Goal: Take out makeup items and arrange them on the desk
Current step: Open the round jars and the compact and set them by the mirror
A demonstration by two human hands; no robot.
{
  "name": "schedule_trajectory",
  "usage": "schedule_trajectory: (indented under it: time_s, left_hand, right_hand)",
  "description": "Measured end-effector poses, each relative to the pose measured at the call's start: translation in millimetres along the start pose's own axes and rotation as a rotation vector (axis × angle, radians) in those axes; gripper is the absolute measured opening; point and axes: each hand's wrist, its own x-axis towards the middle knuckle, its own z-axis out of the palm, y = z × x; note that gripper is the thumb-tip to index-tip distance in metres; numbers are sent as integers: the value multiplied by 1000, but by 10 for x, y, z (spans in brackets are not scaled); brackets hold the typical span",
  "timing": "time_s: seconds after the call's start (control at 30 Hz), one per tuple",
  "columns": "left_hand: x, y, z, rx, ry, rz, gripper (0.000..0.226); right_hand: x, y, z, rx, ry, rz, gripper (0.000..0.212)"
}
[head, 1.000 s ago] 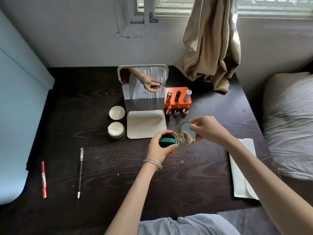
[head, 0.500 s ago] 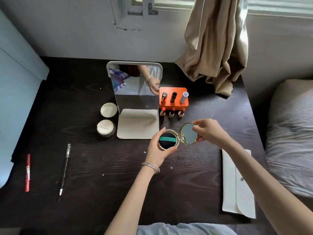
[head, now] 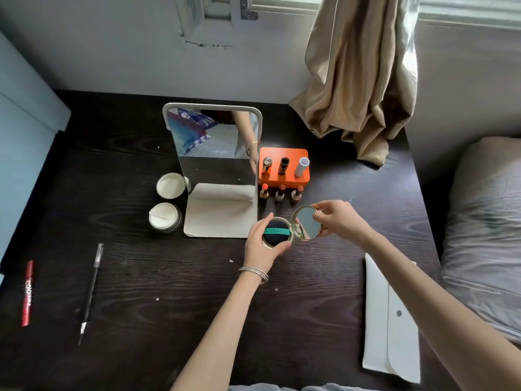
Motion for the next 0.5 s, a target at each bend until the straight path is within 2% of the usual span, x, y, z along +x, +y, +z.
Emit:
schedule_trajectory:
  time_s: [0.17, 0.33, 0.5]
  left_hand:
    - [111, -70, 7, 119, -47, 10, 83]
    - [212, -124, 2, 451, -78, 68, 86]
    - [266, -135, -11, 581, -50, 84, 82]
  right_hand:
    - [145, 16, -18, -56, -6, -30, 33]
    - [274, 64, -22, -123, -27, -64, 34]
    - [347, 126, 11, -53, -66, -6, 31]
